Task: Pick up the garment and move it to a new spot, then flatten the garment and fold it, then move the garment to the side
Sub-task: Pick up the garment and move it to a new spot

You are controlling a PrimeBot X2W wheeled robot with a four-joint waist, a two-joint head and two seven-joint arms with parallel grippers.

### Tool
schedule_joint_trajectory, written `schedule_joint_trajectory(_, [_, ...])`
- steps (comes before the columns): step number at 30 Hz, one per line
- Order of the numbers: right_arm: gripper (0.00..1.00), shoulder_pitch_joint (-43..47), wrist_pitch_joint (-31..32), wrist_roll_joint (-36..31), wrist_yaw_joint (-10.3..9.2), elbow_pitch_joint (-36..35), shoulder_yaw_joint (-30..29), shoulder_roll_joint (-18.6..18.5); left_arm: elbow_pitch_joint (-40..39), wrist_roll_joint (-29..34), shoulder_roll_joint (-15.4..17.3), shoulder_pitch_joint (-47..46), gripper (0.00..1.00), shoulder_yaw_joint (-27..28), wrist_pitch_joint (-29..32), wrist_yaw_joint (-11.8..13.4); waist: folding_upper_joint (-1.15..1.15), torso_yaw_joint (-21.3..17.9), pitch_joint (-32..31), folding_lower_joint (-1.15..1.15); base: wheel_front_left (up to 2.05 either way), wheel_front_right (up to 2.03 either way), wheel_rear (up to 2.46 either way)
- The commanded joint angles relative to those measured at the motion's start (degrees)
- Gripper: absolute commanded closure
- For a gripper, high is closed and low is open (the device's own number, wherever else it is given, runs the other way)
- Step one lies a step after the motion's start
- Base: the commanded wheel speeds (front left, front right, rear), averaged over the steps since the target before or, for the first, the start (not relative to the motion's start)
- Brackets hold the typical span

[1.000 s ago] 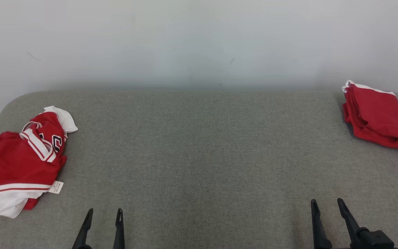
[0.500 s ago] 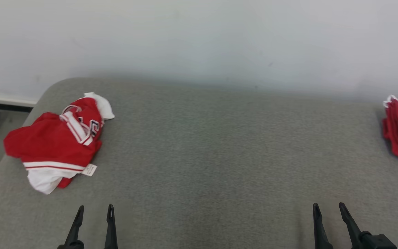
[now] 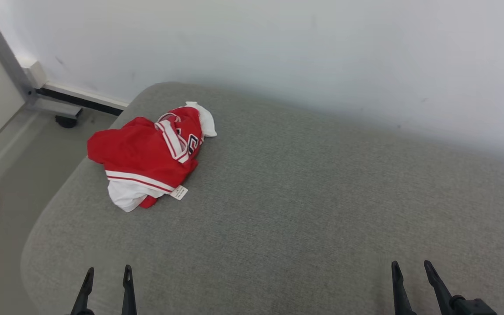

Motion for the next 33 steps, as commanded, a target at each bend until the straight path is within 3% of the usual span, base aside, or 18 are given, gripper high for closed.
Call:
schedule_joint_trajectory(1, [0.0,0.1,-0.1,0.2,-0.16,0.1,0.2,0.1,0.2,0.1,0.0,0.6,0.0,0.4,-0.1,-0.2,0.0,3.8,-0.4,0.0,0.0,0.0,0.0])
schedule_joint_trajectory(8, [0.0,0.0,-0.1,-0.2,-0.16,0.1,0.9,0.1,0.7,0.0,0.0,0.6,0.0,1.8,-0.1,-0.7,0.0,6.9,-0.4,0.0,0.0,0.0,0.0])
schedule_joint_trajectory(25, [0.0,-2.3,-0.1,-0.3,-0.16,0.6,1.9,0.1,2.2,-0.9,-0.1,-1.8,0.0,4.1,-0.1,-0.9,0.0,7.2,0.6,0.0,0.0,0.0,0.0])
schedule_joint_trajectory(33, [0.0,-6.6,-0.1,-0.8,-0.16,-0.4,2.3,0.0,5.1,-2.7,0.5,-10.4,0.0,6.6,-0.1,-1.9,0.0,-0.6,5.6,0.0,0.0,0.0,0.0])
